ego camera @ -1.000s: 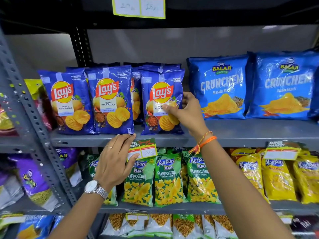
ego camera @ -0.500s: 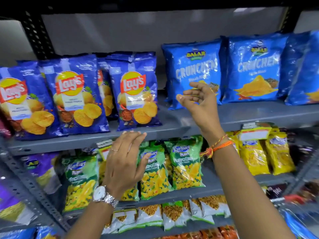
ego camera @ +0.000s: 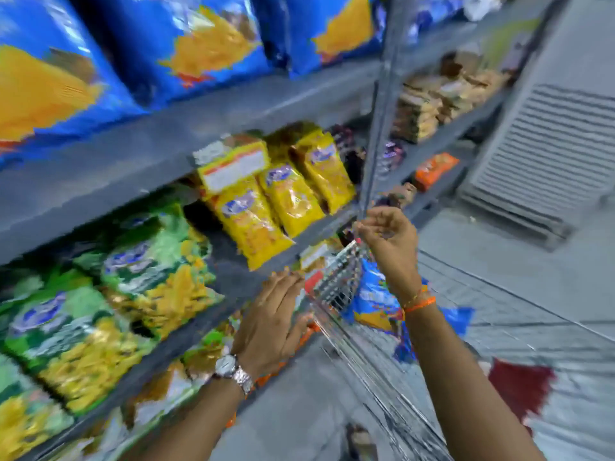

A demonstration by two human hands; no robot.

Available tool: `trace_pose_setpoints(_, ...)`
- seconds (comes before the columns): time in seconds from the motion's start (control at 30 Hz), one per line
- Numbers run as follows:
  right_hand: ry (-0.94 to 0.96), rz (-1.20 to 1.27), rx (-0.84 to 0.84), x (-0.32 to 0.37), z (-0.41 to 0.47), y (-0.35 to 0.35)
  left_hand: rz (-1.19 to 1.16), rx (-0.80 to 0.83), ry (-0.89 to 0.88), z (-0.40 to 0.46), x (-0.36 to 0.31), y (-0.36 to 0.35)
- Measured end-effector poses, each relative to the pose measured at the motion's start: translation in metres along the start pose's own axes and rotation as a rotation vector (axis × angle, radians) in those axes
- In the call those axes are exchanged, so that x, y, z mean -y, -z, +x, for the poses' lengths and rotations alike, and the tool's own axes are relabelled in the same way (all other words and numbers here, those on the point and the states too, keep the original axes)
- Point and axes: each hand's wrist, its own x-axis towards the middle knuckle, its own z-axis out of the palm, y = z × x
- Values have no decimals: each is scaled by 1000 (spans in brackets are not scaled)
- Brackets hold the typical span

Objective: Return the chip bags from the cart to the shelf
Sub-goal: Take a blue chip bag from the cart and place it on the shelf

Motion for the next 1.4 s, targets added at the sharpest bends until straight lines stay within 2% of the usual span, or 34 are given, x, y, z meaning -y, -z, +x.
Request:
trace_pose_setpoints(0.13,-290,-115,-181,-120,-14,83,-33,147,-78,15,-19,-81)
trace_pose_setpoints(0.23,-458,-220,-216,-201,-43,129,-45,266,-162,14,-29,-138)
trace_pose_setpoints(0.33,-617,-229,-293,-263,-70,168,-78,393,-186,3,-32,-189)
trace_pose_setpoints(0.43,-699,-288,-374,-300,-83,197,-106,430,-210,-12,-33,-231)
trace_pose_setpoints(0.53,-734,-347,-315,-330,-77,220,-152,422,-183,-19,-29,-255)
trace_pose_setpoints(0.63,-835,-255,-219,-353,-59,239,-173,395,-238,-17,-20,-268)
trace_pose_setpoints(0.73,-739,-196,-232,-380,-43,254,-194,348,-278,-15,-16,-271)
trace_pose_setpoints(1.07,-677,-453,40,-417,-19,297,-144,270,-267,-12,-22,-275)
trace_pose_setpoints(1.2,-731,-318,-16,-423,-11,295,-122,215,-272,-13,-22,-278)
trace_pose_setpoints(1.4,-673,-334,-91,-406,-13,277,-103,210,-242,-14,-26,-280)
